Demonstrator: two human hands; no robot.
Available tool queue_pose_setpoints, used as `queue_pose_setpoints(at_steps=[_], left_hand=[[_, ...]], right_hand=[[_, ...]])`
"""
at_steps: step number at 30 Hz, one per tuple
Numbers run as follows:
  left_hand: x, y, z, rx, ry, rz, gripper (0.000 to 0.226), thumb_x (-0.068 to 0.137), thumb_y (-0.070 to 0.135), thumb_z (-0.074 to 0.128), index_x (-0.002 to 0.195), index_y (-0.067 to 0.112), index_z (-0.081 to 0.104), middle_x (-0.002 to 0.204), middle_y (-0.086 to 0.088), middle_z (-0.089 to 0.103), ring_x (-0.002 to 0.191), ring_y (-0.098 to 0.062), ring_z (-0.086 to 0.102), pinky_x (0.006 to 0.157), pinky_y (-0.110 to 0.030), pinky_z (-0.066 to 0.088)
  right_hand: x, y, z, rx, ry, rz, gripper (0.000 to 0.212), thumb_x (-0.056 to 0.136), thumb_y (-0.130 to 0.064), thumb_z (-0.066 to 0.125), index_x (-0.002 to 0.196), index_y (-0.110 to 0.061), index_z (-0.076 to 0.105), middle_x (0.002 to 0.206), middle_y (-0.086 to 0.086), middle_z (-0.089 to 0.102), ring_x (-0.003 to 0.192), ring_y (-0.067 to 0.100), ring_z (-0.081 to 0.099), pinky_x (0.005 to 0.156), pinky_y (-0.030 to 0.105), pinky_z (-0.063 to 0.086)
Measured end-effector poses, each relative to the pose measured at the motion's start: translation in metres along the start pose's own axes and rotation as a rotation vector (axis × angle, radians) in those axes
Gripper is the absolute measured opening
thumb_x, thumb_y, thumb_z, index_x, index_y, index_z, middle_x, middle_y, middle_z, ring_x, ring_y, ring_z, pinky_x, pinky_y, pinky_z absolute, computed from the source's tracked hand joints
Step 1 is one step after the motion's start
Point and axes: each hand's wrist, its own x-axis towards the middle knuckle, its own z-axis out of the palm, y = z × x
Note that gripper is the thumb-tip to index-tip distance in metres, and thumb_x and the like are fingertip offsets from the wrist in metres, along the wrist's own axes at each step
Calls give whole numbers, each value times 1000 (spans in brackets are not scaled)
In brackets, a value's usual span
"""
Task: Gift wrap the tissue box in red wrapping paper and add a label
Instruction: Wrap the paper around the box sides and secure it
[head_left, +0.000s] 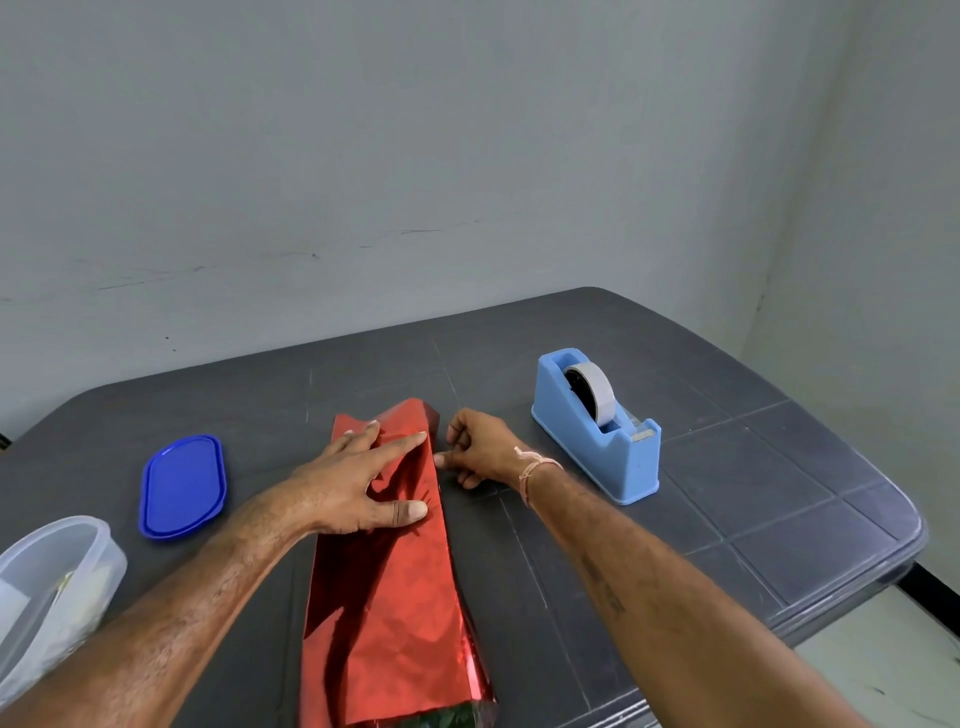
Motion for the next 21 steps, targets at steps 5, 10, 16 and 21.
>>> queue_pose_setpoints(at_steps=[5,10,16,21], left_hand=[[-3,2,2,-29,10,1,141,23,114,29,152,65,0,171,4,-16,157,-29,-14,124,-64,11],[-2,2,3,-86,12,14,133,35,109,38,153,62,1,170,3,-20,156,-29,-18,123,-66,10],[-17,1,16,-412,236,-23,132,61,81,66,161,43,-10,166,-5,-31,152,-31,-28,125,-54,0],[-11,-12,57,-744,554,-299,97,75,81,65,144,14,51,149,-10,54,138,-27,50,114,-47,44]], right_hand=[[-10,10,3,106,55,-38,43,78,-10,88,103,-10,53,89,11,62,65,14,65,55,22,56],[-18,8,9,119,140,-26,37,83,-9,84,106,-8,55,82,7,64,63,14,66,60,25,60],[-69,-1,6,446,5,52,51,96,-46,67,120,-2,61,113,10,69,97,22,72,78,35,63],[-87,-16,17,410,-96,133,64,81,-58,80,120,-10,67,118,7,74,110,24,72,88,49,62]])
